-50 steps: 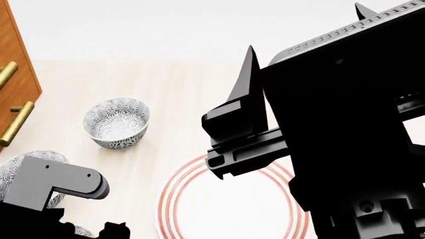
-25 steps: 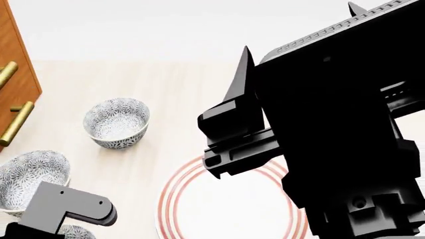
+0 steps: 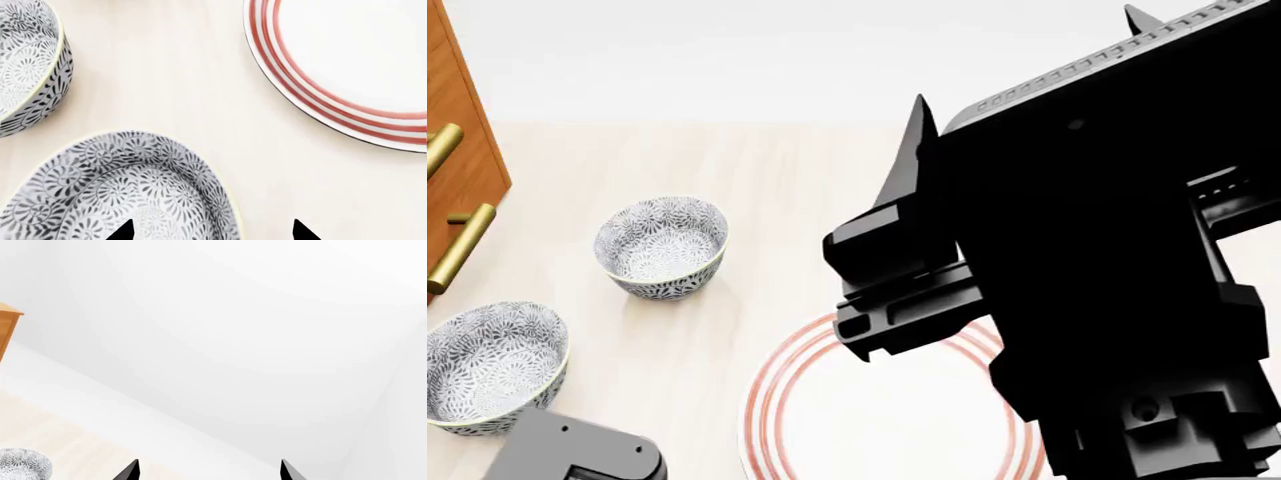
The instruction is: Put the bowl at the front on the plate.
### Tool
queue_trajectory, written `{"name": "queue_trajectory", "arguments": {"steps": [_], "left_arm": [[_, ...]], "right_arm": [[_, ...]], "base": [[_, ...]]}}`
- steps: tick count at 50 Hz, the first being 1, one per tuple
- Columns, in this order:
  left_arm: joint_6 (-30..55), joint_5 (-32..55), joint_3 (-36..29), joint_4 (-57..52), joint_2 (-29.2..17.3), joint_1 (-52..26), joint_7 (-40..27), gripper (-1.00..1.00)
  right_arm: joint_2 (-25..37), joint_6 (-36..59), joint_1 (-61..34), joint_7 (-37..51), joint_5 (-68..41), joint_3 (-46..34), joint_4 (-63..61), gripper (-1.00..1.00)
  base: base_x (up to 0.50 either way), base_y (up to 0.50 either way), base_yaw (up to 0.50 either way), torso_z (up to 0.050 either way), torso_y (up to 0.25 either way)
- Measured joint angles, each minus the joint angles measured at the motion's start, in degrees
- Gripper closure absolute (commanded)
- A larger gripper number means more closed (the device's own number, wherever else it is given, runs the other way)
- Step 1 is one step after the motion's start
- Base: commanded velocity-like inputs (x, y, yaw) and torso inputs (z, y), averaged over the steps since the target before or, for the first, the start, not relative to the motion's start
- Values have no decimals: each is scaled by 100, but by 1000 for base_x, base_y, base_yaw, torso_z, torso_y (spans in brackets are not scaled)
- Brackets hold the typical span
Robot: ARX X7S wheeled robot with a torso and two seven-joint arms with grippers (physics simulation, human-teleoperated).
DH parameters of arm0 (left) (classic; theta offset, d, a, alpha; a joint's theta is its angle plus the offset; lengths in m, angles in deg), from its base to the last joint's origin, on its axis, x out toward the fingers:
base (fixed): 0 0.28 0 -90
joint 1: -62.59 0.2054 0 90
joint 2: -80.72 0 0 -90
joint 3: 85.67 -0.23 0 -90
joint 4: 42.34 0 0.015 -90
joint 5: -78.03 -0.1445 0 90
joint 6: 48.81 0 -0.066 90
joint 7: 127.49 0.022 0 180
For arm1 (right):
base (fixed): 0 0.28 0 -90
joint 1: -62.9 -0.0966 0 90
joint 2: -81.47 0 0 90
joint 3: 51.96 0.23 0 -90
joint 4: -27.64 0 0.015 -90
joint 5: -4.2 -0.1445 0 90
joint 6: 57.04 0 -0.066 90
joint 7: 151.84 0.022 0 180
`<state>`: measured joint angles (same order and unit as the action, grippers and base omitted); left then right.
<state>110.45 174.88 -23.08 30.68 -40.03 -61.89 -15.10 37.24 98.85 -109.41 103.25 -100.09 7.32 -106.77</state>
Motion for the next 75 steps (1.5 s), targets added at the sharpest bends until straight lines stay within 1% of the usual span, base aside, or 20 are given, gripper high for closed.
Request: {"name": "queue_trajectory", "arguments": {"steps": [20, 21, 39, 46, 55, 69, 75], "left_arm": [[-56, -108, -134, 75, -45, 182, 128, -100], [-61, -114, -139, 87, -46, 188, 136, 100], [-187, -316, -141, 74, -69, 249, 410, 100], [-303, -642, -122, -94, -122, 310, 613, 100], [-558, -1324, -163, -409, -222, 353, 952, 100], [-996, -2122, -289, -896, -360, 335, 1471, 100], [-1125, -2311, -299, -1107, -423, 275, 1614, 100]], "right_arm": [[1, -6, -24, -39, 51, -64, -11, -100], [1, -6, -26, -40, 52, -67, -11, -100], [20, -44, -45, -27, 38, -104, -62, -100], [37, -65, -45, -36, 38, -108, -87, -100], [55, -84, -40, -58, 54, -119, -100, -100], [72, -116, 13, -128, 141, -128, -124, -100], [115, -144, 4, -89, 102, -124, -162, -100]], "base": [[0, 0, 0, 0, 0], [0, 0, 0, 0, 0], [1, 0, 0, 0, 0], [1, 0, 0, 0, 0], [0, 0, 0, 0, 0], [0, 0, 0, 0, 0], [0, 0, 0, 0, 0]]}}
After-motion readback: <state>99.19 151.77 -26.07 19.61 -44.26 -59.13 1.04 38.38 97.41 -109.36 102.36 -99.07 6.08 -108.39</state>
